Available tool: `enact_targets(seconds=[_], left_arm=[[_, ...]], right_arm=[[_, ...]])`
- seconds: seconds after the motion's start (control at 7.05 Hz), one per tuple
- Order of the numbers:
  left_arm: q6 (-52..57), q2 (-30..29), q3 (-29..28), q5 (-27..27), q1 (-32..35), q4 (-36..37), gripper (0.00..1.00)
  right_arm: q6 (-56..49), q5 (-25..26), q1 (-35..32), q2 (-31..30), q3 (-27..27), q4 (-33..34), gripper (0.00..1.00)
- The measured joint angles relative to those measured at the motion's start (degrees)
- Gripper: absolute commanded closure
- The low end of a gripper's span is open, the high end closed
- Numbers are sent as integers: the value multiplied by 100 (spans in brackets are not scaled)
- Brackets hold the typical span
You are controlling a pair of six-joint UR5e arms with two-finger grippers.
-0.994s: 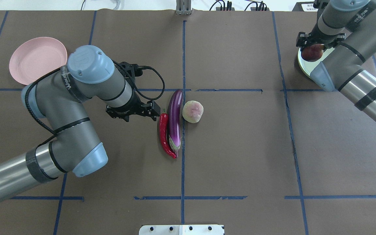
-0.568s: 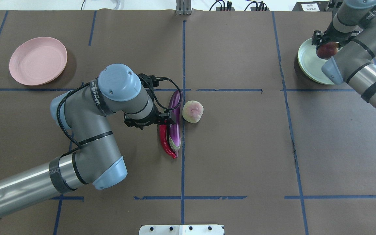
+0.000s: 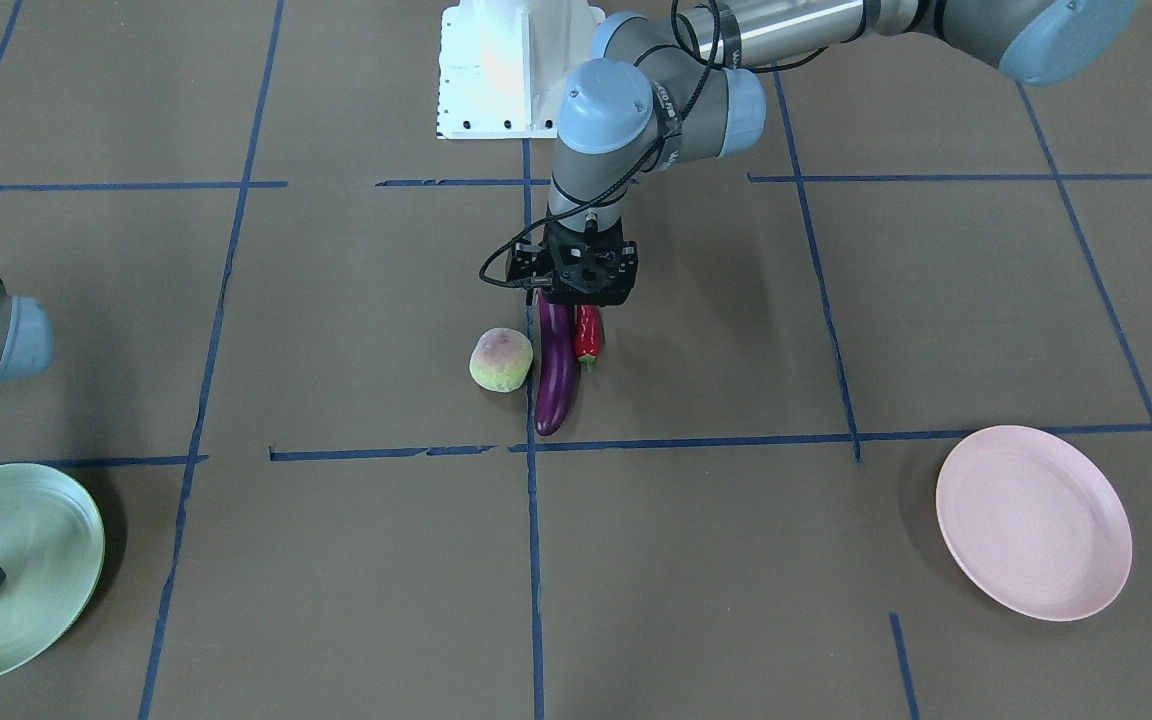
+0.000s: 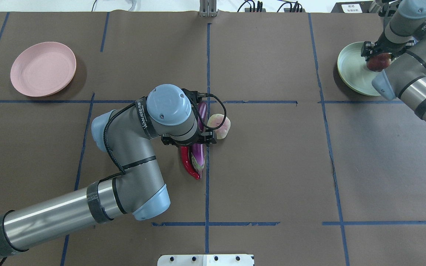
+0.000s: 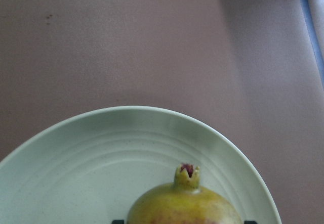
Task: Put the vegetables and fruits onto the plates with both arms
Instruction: 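Grasp the purple eggplant with the left gripper while the right gripper releases the pomegranate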
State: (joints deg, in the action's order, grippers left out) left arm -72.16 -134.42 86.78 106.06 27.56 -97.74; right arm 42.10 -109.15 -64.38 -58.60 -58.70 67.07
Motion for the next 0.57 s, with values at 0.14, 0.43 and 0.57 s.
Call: enact_targets(seconds=[0.14, 0.43, 0.57], left_arm=[[-2, -49, -98, -95, -60, -4, 28], [-32, -152, -154, -179, -119, -2, 32], [-79, -175, -164, -192, -159, 0, 32]], right_arm=[[-114, -3, -7, -18, 2, -54, 0], [-192, -26, -12, -27, -18, -85, 0], [-199, -35, -12, -28, -24, -88, 0]])
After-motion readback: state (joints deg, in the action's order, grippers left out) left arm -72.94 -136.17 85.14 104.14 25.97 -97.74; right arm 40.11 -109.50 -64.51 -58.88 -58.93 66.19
